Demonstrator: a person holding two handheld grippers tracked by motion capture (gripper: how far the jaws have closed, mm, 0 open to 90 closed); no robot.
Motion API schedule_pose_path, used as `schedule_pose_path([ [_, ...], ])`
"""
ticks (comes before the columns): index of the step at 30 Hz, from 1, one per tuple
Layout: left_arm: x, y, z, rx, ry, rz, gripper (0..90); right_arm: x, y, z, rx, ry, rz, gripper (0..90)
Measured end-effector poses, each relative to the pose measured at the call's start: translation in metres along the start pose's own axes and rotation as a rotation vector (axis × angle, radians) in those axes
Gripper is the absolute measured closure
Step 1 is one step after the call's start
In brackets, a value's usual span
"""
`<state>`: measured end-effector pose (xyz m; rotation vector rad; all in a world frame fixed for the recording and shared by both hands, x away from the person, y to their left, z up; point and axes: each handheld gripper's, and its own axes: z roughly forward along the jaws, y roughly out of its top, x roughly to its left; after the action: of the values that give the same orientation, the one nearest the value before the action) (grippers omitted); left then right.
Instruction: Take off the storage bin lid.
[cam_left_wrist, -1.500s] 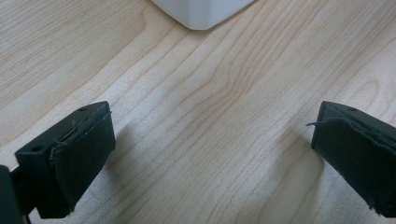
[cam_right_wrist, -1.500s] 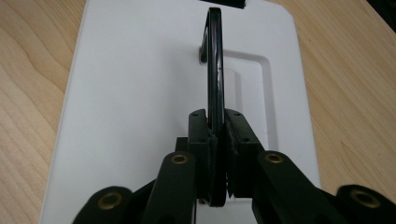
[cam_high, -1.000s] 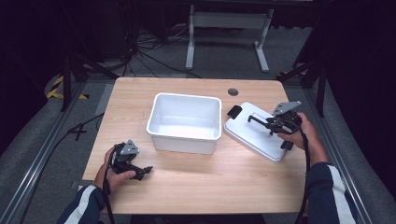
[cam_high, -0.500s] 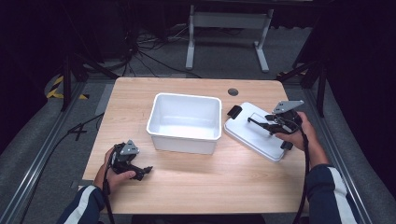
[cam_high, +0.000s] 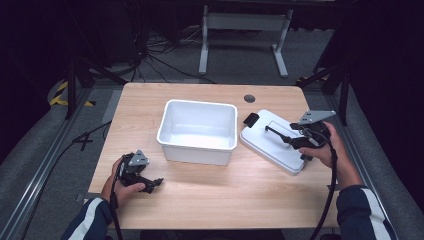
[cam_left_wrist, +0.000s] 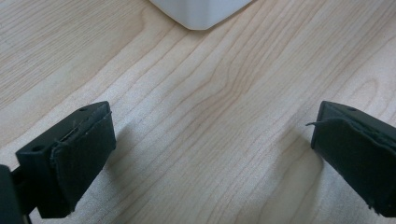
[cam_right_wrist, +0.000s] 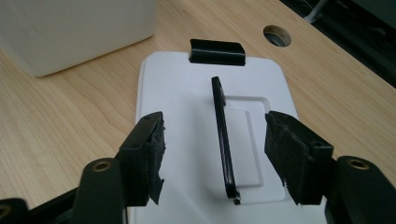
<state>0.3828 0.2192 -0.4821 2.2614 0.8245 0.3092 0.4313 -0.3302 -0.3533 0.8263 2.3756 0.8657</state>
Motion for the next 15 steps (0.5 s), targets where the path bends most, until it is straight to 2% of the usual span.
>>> schedule_pose_path([
  [15,0.000,0.000,0.000,0.001,0.000,0.000,0.3,0.016,-0.018,-0.027,-0.029,-0.026,-0.005,33.9],
])
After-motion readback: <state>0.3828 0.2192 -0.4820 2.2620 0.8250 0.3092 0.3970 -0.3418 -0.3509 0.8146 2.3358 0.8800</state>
